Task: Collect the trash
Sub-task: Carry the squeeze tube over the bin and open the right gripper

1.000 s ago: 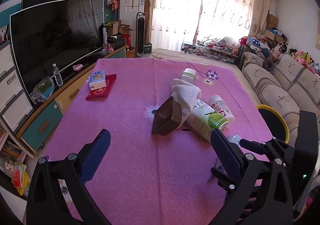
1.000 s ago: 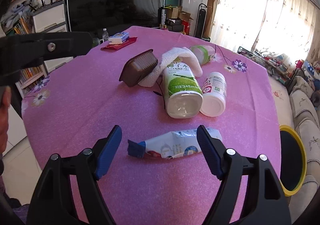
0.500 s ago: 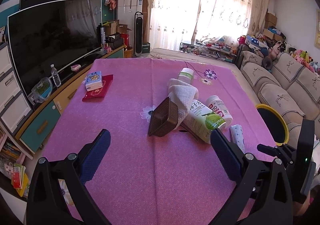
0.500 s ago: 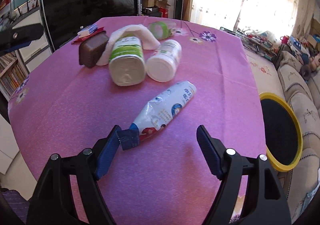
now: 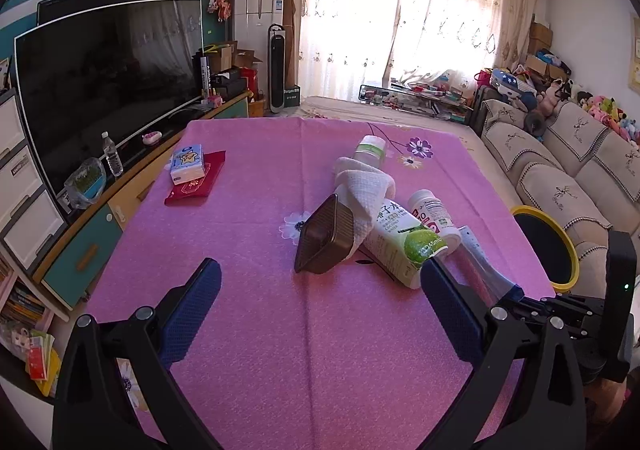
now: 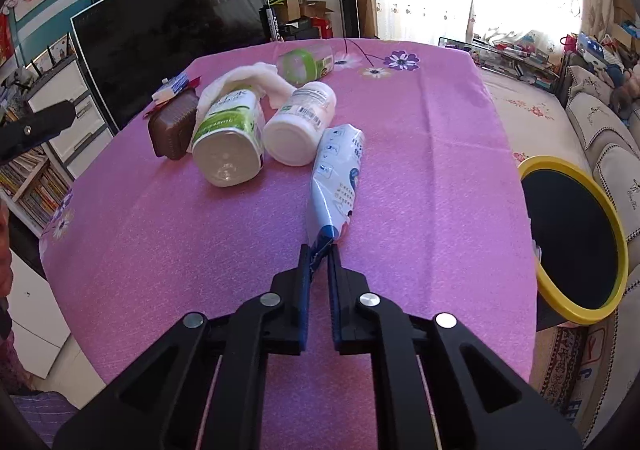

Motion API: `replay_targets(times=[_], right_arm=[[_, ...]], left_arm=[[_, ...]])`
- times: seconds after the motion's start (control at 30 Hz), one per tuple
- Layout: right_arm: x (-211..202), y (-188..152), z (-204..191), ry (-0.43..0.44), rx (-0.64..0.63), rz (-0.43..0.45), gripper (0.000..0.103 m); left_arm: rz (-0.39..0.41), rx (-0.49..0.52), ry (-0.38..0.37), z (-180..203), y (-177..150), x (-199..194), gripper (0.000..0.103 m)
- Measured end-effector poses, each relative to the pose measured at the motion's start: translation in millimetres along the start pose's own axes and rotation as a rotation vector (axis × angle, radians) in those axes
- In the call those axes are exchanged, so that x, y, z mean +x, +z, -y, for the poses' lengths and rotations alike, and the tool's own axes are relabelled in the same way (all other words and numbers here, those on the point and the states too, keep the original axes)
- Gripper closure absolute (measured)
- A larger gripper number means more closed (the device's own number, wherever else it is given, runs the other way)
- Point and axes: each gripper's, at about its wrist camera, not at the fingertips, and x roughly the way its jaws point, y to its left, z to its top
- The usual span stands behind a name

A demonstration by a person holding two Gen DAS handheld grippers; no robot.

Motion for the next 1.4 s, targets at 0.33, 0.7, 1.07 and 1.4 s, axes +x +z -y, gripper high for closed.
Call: replay_targets(times=[0.33, 0.7, 1.07, 1.4], right_arm=[[-43.5, -0.6, 31.1, 0.010, 0.062, 0.068, 0.096], [-75.7, -0.5, 134.7, -0.261, 0.230, 0.143, 0.096], [-34.6, 8.2, 225.6, -0.397, 0.324, 0.069, 0.096], [-29.1, 12.7, 235.4, -0.409, 0.362, 0.096, 0.071]], left_arm=[[-0.005, 0.014, -0.002, 4.6, 0.1, 3.7, 0.005], [-0.008, 0.049, -0.010, 17.6, 2.8, 7.7, 0.005], [-0.021, 0.090, -0.012, 38.0, 8.0, 17.4, 0.005], [-0.046, 0.103, -0.013, 40.7, 9.2, 33.0, 0.005]])
